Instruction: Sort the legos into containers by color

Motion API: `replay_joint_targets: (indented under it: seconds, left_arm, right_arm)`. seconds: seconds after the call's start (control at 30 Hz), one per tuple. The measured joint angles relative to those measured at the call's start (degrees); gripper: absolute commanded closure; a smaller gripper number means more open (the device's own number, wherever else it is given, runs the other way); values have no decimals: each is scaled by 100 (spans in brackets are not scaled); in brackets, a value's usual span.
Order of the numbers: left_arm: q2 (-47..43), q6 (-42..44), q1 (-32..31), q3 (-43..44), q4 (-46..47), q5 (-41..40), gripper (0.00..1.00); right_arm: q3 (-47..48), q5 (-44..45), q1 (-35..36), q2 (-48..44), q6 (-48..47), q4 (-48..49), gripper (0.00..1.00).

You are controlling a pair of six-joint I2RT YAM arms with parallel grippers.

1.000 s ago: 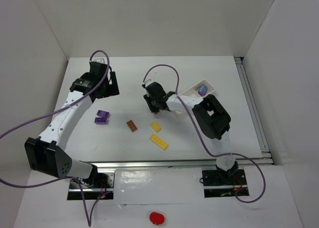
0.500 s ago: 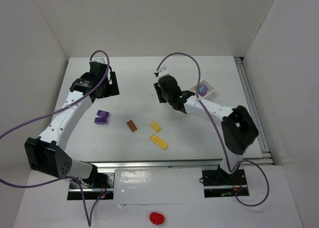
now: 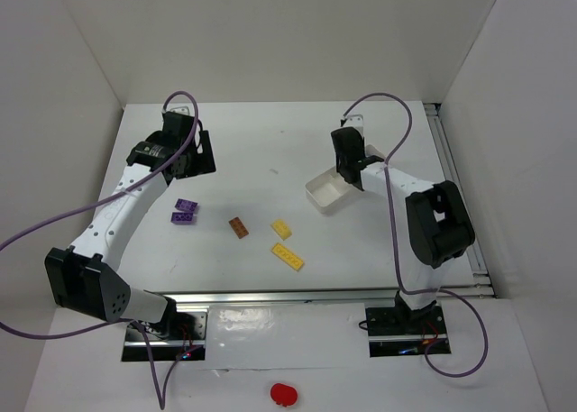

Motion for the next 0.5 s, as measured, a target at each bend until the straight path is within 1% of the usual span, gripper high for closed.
replay_joint_targets:
  seconds: [0.07, 0.1, 0.13, 0.17, 0.23, 0.33, 0.43, 0.5]
  left_arm:
    - [0, 0, 0, 9, -42, -2, 0]
    - [0, 0, 0, 9, -57, -4, 0]
    - [0, 0, 0, 9, -74, -4, 0]
    - [0, 2, 0, 11, -94, -7, 0]
    - [0, 4, 0, 13, -120, -7, 0]
    - [0, 4, 0, 83, -197, -4, 0]
    - [0, 7, 0, 216, -267, -7, 0]
    - [0, 7, 0, 291, -267, -9, 0]
  right_arm:
    - [-7, -4, -74, 76, 37, 17, 64]
    - [-20, -11, -98, 94, 59, 22, 50]
    - [-28, -15, -111, 107, 98, 22, 43]
    - [-28, -20, -122, 122, 127, 24, 36]
    - [-28, -17, -133, 149, 179, 35, 30]
    - [-28, 2, -125, 155, 236, 15, 30]
    - [-31, 28, -52, 101, 273, -28, 36]
    - [-66, -50, 96, -70, 291, -68, 38]
